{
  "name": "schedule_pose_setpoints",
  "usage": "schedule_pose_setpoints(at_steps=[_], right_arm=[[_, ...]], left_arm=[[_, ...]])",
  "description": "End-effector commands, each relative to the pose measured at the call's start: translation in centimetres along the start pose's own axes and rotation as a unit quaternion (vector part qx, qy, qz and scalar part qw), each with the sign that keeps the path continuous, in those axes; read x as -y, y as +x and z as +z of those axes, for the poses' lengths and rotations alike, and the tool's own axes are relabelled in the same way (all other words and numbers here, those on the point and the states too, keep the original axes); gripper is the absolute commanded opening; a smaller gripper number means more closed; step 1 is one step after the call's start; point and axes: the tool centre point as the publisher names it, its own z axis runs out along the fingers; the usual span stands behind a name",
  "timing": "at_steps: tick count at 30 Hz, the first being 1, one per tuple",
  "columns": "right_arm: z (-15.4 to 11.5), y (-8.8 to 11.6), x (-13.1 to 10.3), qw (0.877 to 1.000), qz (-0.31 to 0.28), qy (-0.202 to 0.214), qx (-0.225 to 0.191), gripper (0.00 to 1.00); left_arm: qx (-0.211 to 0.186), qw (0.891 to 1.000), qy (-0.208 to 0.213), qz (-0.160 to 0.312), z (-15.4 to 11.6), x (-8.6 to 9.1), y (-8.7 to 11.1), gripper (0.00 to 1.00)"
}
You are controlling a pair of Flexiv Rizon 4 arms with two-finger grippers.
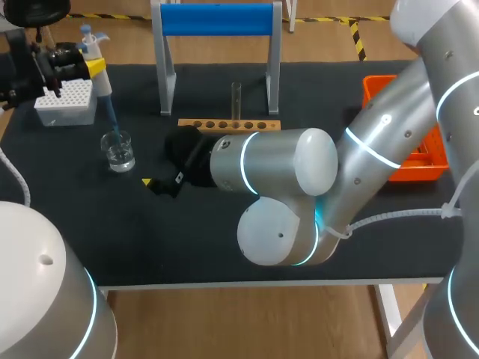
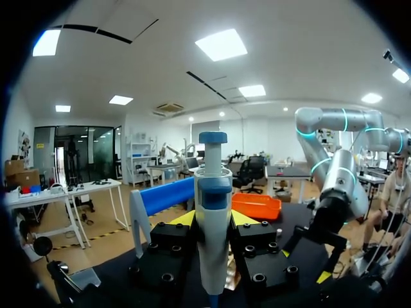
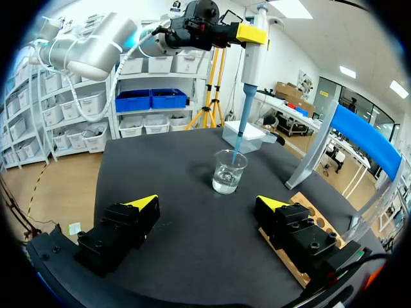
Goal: Invert the test tube, pick up the pipette, mount the tip to pipette, aspirate from beaker and dispense into the tube, eject the tip, return the pipette, and cap with the stopper.
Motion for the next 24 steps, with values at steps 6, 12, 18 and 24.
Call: schedule_pose_setpoints(at_steps=[6, 12, 18, 24], right_arm=[[0.0, 0.0, 0.1, 1.000, 0.000, -0.001, -0.001, 1.00], [0.0, 0.0, 0.1, 1.000, 0.000, -0.001, -0.001, 1.00], [0.0, 0.0, 0.1, 1.000, 0.000, -0.001, -0.001, 1.00], [0.0, 0.0, 0.1, 1.000, 0.000, -0.001, -0.001, 1.00]], left_arm=[[-0.001, 1.000, -0.002, 0.003, 0.2, -0.7, -0.6, 0.00], [-0.002, 1.000, -0.001, 0.004, 0.1, -1.2, -0.7, 0.00], [-0.001, 1.000, 0.002, 0.005, 0.0, -1.9, -0.9, 0.00], [0.001, 1.000, 0.001, 0.007, -0.1, -2.5, -0.8, 0.00]])
